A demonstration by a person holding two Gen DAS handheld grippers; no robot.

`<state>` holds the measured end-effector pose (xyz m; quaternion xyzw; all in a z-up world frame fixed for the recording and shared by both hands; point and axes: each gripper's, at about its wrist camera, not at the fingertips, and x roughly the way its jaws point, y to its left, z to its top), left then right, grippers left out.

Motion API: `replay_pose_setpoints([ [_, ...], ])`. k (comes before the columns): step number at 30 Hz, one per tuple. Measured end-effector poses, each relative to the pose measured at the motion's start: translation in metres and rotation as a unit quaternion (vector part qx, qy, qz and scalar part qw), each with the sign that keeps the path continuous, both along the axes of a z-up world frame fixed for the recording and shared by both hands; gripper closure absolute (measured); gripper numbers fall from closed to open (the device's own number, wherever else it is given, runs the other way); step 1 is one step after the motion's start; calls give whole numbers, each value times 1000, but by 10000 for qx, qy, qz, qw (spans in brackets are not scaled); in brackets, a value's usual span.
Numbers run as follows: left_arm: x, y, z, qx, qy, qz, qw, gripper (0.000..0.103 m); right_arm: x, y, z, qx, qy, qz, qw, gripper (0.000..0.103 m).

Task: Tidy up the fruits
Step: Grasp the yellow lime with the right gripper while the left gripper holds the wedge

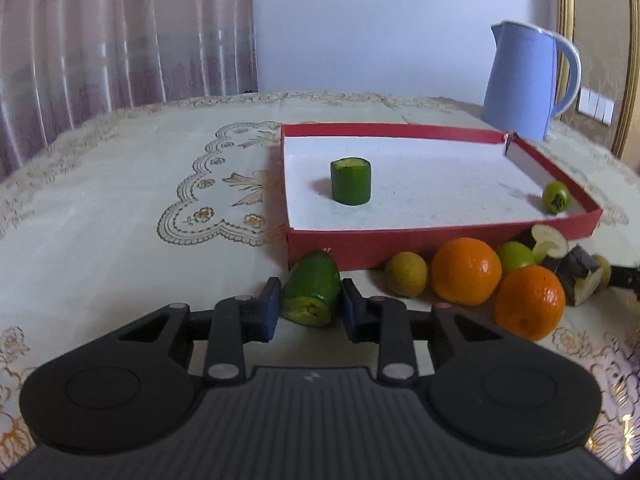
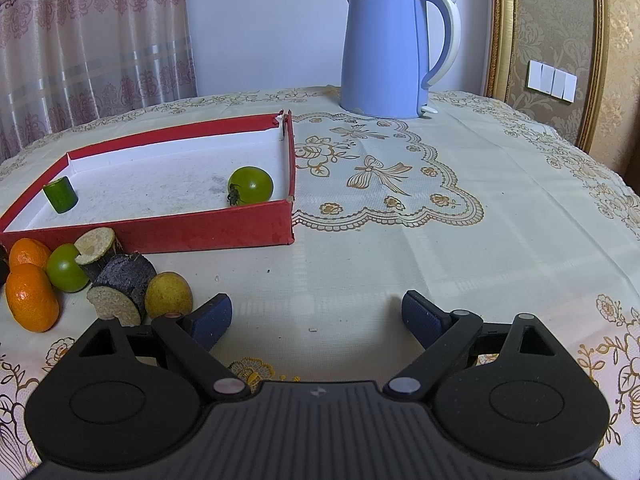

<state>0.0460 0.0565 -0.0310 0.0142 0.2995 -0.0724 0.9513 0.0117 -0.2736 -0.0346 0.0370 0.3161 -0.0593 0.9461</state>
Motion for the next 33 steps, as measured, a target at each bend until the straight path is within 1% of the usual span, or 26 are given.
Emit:
replay_pose_setpoints([
  [3,0,-2,0,76,-5,5,10000,73,-5,-1,2,5,-130,-34,9999,10],
  [7,1,-3,0,72,-3,6,10000,73,-18,10,2,-104,-96,366,9992,10],
  [9,1,-2,0,68,-3,6,10000,73,-24,16,5,-258,-261,443,9983,10],
  [11,1,-2,0,63,-1,6,10000,73,-25,21,10,-339,-340,514,9975,10],
  [14,1,-2,0,57,-1,5,10000,73,-21,27,15,-185,-364,741,9964,10],
  [16,0,-2,0,46,0,4,10000,73,-16,33,14,-294,-336,813,9957,11],
  [18,0,-2,0,35,1,3,10000,73,-11,38,11,-437,-306,856,9949,16],
  [19,0,-2,0,32,1,4,10000,73,-10,39,11,-419,-310,883,9947,21],
  [20,0,-2,0,32,1,3,10000,73,-9,40,11,-402,-319,915,9945,23],
  [22,0,-2,0,27,1,1,10000,73,-5,40,11,-364,-314,998,9938,34],
  [24,0,-2,-1,2,4,-12,10000,74,1,43,10,-364,-255,1074,9932,39],
  [26,0,-1,-1,-16,5,-14,10000,74,6,45,7,-430,-212,1144,9923,41],
  [29,0,-1,-1,-19,6,-15,10000,73,11,47,5,-424,-211,1210,9915,47],
  [32,1,-2,-1,-46,12,-68,10000,69,13,49,5,-493,-231,1302,9900,52],
  [33,1,-1,-1,-51,13,-71,10000,69,14,49,5,-498,-241,1323,9897,58],
])
